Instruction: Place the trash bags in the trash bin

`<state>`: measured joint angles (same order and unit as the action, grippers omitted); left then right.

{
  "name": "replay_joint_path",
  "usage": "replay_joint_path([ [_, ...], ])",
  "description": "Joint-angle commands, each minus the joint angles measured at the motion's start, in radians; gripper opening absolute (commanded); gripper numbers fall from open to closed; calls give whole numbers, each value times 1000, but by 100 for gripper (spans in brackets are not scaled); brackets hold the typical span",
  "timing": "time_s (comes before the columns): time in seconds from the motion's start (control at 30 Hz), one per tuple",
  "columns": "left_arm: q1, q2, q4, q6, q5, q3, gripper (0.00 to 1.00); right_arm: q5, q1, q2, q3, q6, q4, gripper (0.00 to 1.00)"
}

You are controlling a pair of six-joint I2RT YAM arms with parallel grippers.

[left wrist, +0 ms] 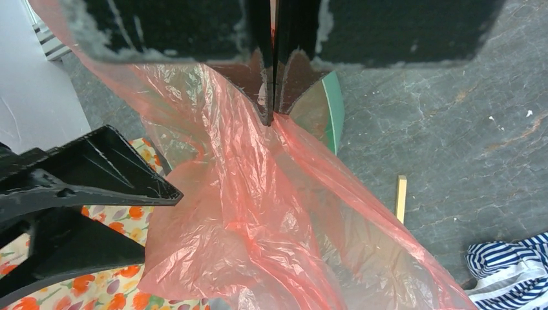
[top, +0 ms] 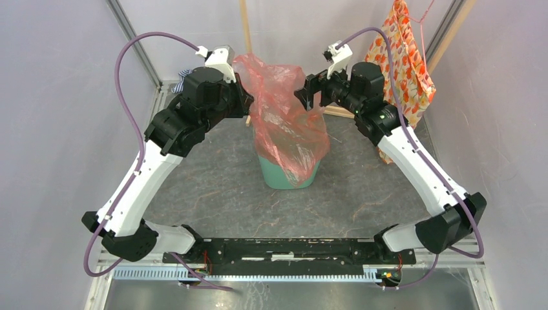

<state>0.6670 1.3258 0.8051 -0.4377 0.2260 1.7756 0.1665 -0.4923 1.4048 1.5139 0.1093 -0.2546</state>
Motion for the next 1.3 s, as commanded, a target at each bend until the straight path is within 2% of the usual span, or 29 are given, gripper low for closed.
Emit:
replay_joint_path([
  [0.0,-9,-21,-35,76,-21,1,2,170,69,-21,-63,-52,177,98],
  [0.07,-11,-16,-35,78,-24,2,2,226,81,-11,-81,-26,190,97],
  [0.17,-16,-7,-39,85,-33,5,2,342,76,16,-83,20,187,82],
  [0.37,-26,11,-54,87,-57,10,2,342,12,19,-88,47,85,30],
  [0.43,-30,14,-57,88,-61,11,2,306,-10,10,-107,63,56,17],
  [0.63,-36,28,-74,86,-82,4,2,121,-58,39,-177,93,-1,4],
  [0.7,-37,34,-79,84,-89,-2,2,78,-57,57,-173,89,-20,4],
  [0.77,-37,35,-87,82,-91,-16,2,43,-57,57,-151,85,-41,10],
  [0.9,-41,36,-105,83,-87,-56,2,20,-58,23,-87,86,-73,30],
  [1.03,-53,36,-124,82,-82,-90,2,7,-59,-28,-39,96,-106,58],
  [1.1,-61,35,-130,81,-83,-99,2,-10,-60,-57,-28,94,-123,68],
  [1.27,-72,37,-138,82,-95,-105,2,-3,-59,-118,12,82,-161,84],
])
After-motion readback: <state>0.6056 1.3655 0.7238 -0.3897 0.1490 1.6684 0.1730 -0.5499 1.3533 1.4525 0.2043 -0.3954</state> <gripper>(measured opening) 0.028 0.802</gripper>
